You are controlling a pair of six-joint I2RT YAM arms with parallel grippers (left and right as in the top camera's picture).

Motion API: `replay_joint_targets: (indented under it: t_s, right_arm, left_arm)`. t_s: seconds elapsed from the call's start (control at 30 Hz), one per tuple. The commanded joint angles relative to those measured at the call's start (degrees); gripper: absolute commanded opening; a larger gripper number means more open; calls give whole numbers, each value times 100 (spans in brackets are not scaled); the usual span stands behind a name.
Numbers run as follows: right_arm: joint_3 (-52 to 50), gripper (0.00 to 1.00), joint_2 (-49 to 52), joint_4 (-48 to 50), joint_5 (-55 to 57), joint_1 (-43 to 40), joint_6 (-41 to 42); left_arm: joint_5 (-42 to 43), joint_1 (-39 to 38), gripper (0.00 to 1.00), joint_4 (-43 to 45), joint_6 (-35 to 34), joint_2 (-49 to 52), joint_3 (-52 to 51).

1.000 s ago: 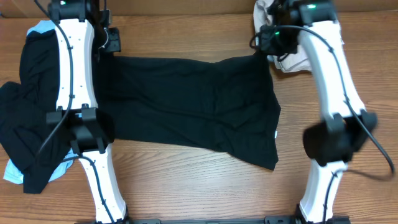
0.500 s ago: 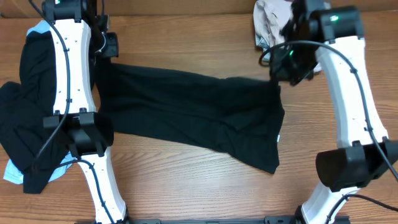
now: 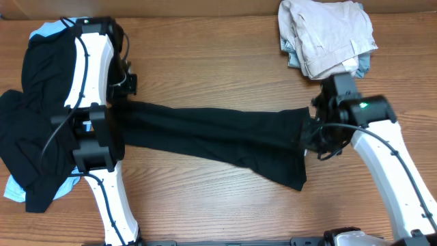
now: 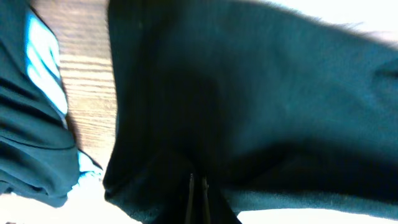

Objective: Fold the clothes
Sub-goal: 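Fold the top half down toward the bottom edge with both grippers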

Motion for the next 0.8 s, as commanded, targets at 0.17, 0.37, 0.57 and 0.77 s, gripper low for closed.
replay_joint_targets:
  t_s: [0.17, 0.37, 0.57, 0.77]
  right_arm:
    - [-339, 86, 85, 448, -63, 15, 157]
    - [-216, 86, 81, 437, -258, 15, -20]
    - [-216, 86, 81, 409, -361, 17, -133]
    - [-216, 86, 81, 417, -444, 17, -151]
  left_arm:
    - [-317, 37, 85, 83, 173, -120, -201]
    - [354, 225, 85, 304, 697, -435, -52]
    - [1663, 763, 83, 612, 1775, -1021, -57]
    - [2463, 1338, 77, 457, 2828, -1266, -243]
